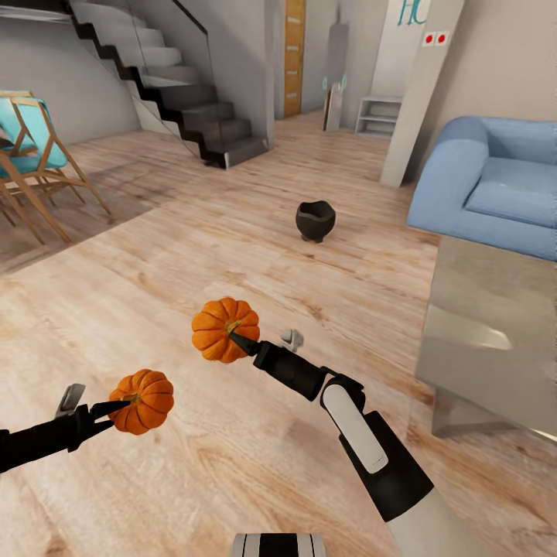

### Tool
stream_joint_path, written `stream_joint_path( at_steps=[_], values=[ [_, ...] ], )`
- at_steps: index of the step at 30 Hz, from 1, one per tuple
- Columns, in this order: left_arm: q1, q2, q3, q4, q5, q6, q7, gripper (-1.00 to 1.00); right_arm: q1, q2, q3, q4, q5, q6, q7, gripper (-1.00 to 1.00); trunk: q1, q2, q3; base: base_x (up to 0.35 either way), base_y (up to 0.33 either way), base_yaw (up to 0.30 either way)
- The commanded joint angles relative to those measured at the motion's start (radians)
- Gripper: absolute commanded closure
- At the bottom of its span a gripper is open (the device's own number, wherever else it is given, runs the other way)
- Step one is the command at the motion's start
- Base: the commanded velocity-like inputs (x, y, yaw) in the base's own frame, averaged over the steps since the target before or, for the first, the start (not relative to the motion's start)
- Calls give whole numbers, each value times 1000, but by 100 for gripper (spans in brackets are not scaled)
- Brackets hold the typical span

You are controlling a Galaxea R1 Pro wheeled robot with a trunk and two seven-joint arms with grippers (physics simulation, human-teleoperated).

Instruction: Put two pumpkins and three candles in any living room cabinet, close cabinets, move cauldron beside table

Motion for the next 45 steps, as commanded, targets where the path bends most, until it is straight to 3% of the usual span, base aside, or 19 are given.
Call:
stream_joint_path(
  at_steps=[1, 34, 37, 45],
  values=[
    [0, 0, 2, 1, -4, 4, -4, 100, 0, 0, -1, 0, -2, 4, 1, 100, -1, 0, 5, 0, 0, 0],
    [0, 3, 3, 5, -3, 4, -3, 100, 0, 1, -1, -1, -1, 4, 0, 100, -15, 8, 186, 0, 0, 6],
    [-1, 3, 3, 5, -2, 4, -3, 100, 0, 2, -1, -1, -2, 4, -2, 100, -17, 8, 199, 0, 0, 14],
    [0, 3, 4, 5, 3, 4, -4, 100, 0, 2, -1, -1, -2, 4, -2, 100, -17, 8, 202, 0, 0, 97]
  ],
)
